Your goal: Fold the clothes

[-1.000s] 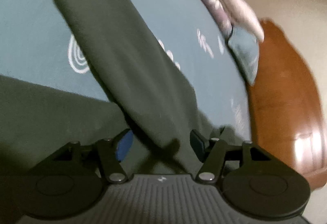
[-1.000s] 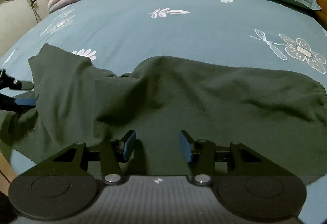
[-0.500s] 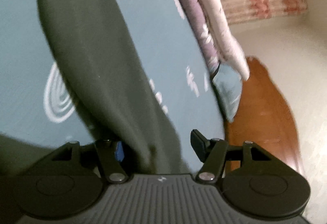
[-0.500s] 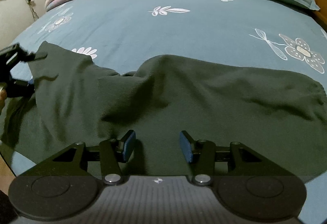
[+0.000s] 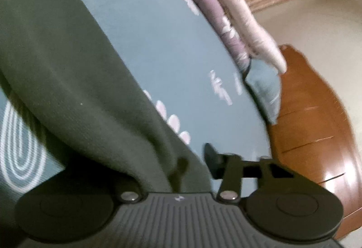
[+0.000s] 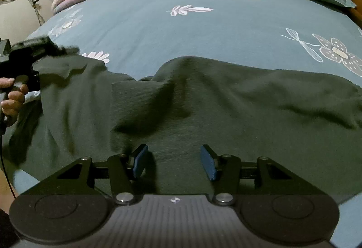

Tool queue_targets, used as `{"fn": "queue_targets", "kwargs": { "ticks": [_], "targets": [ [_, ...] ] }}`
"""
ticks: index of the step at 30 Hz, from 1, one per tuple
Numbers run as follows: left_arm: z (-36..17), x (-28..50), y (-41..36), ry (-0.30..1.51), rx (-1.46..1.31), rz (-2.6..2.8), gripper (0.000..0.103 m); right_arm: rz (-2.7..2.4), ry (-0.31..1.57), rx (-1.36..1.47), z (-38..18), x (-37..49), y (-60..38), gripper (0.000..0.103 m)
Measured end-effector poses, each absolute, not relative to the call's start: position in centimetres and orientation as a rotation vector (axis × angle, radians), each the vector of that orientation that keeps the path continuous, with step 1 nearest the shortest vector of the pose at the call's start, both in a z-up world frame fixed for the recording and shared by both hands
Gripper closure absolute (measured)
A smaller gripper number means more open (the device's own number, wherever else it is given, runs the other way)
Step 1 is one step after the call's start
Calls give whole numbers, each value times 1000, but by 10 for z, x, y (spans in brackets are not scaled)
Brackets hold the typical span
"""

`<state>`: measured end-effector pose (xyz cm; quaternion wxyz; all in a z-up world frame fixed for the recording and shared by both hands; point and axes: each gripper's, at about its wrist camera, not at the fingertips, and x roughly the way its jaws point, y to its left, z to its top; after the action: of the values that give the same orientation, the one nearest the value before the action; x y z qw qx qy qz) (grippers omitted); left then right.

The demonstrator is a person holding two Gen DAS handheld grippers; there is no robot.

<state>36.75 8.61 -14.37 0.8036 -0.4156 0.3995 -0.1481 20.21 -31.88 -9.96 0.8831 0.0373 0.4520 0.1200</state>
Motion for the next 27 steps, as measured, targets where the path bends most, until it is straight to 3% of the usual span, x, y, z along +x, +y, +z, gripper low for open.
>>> {"fn": "queue_targets", "kwargs": {
  "ticks": [1,12,27],
  "targets": [
    [-143,367,87,865,-880,-302,99,251,939,81,-100,202,-320,46],
    [-71,332,79,731,-721,-255,100,257,900,86,-94,201,-334,46],
    [21,218,62,525,-488,-15,100,399,875,60,-91,223,-357,46]
  ]
}}
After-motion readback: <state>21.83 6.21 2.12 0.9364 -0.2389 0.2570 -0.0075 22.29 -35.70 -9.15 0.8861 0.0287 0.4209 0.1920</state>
